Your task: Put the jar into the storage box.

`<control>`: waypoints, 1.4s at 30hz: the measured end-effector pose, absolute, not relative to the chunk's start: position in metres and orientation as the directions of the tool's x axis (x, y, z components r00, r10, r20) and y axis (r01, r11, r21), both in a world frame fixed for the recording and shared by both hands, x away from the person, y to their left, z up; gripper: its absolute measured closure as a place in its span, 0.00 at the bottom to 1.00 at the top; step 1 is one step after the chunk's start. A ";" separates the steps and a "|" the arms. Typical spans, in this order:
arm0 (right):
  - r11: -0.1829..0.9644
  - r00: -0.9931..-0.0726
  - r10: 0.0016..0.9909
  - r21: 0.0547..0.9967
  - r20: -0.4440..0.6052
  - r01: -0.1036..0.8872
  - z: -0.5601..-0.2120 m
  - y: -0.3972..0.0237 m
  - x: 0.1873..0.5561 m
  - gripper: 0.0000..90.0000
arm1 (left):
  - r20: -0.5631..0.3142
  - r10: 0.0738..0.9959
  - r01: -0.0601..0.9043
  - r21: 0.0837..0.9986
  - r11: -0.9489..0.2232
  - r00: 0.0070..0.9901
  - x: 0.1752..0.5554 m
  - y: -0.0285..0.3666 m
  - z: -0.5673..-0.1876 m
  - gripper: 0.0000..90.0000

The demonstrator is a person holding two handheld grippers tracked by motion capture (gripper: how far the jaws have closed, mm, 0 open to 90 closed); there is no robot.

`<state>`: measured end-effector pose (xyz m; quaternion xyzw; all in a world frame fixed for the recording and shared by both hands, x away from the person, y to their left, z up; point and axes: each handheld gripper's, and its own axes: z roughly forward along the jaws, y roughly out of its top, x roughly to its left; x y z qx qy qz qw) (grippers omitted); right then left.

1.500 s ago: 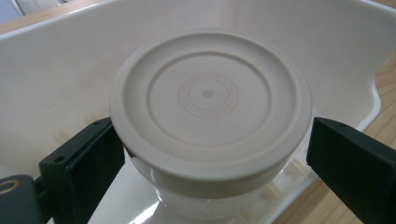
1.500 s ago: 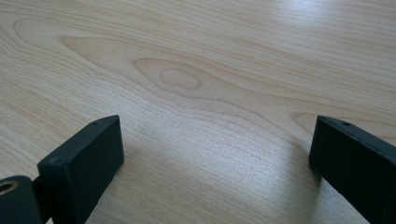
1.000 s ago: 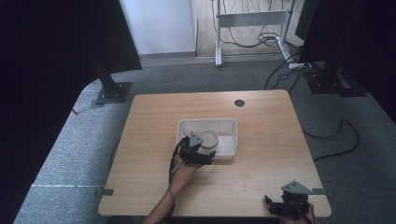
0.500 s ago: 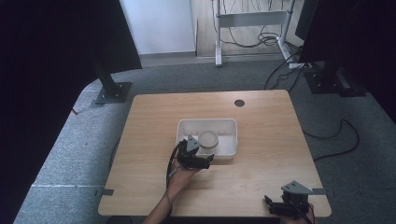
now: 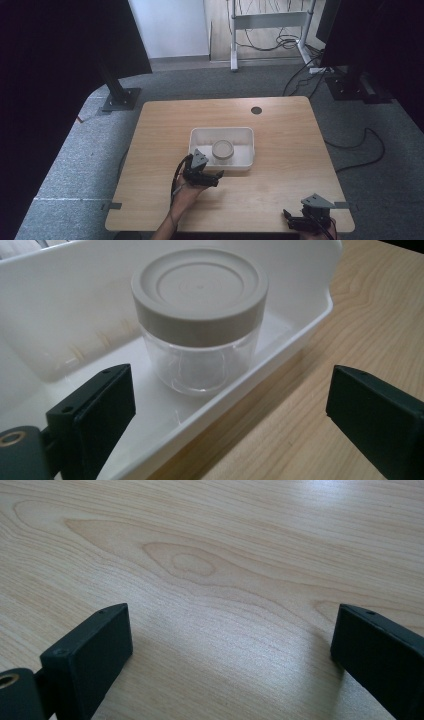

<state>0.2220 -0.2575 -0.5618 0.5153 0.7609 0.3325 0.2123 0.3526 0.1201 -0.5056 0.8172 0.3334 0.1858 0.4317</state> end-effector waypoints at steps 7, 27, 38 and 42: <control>0.248 -0.379 0.925 0.724 0.020 0.643 -0.562 -0.257 0.222 0.03 | 0.011 0.701 0.387 0.828 -0.406 0.713 0.346 0.129 -0.508 0.06; 0.248 -0.378 0.926 0.724 0.019 0.644 -0.562 -0.257 0.222 0.03 | -0.022 0.716 0.415 0.827 -0.379 0.697 0.329 0.155 -0.518 0.06; 0.248 -0.378 0.926 0.724 0.019 0.644 -0.562 -0.257 0.222 0.03 | -0.027 0.725 0.437 0.813 -0.384 0.688 0.320 0.165 -0.531 0.06; 0.248 -0.378 0.926 0.724 0.019 0.644 -0.562 -0.257 0.222 0.03 | -0.033 0.729 0.453 0.803 -0.388 0.683 0.318 0.170 -0.538 0.06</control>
